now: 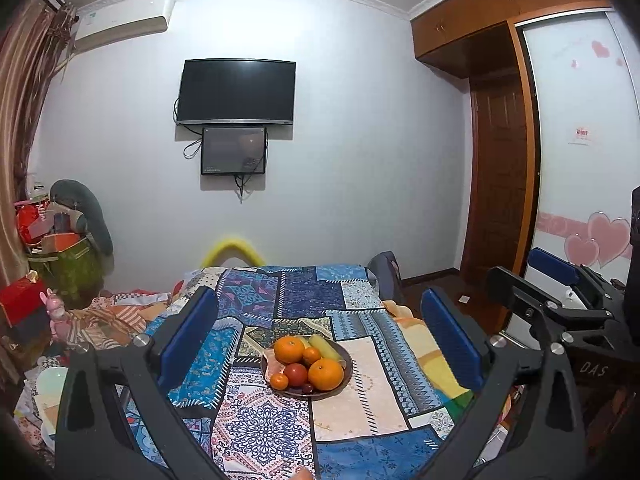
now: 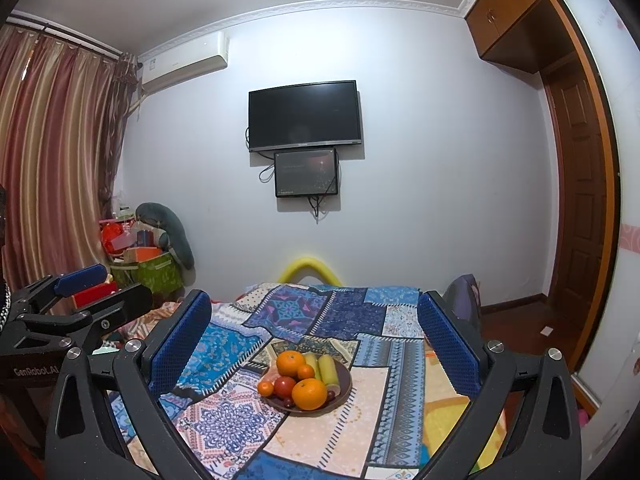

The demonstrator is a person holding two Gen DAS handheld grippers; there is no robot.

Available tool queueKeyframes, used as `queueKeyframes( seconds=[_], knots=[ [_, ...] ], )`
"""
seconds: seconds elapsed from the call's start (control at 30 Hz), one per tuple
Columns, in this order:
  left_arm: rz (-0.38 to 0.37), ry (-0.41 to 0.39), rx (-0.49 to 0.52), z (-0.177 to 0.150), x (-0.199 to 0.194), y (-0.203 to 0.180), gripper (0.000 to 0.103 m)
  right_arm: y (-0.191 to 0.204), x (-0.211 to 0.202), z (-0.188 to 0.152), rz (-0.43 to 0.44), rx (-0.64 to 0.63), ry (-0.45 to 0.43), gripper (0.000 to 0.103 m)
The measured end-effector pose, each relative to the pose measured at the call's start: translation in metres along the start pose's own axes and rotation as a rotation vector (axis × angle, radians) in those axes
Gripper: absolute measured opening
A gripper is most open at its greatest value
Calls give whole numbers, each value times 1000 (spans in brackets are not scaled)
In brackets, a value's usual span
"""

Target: Organize fruits

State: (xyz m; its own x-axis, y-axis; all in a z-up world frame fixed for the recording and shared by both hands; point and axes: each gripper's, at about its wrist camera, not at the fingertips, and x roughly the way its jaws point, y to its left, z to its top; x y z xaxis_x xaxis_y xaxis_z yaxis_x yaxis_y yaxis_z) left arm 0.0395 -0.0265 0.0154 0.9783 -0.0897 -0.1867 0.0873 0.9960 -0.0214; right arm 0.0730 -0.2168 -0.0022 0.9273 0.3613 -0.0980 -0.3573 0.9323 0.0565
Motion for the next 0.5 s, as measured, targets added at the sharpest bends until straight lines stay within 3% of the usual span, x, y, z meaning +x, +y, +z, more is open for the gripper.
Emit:
queueKeyframes(
  seconds=[0.5],
  knots=[
    [11, -2, -10, 2, 2, 2, 103, 1, -1, 1, 1, 0, 0, 103]
  ],
)
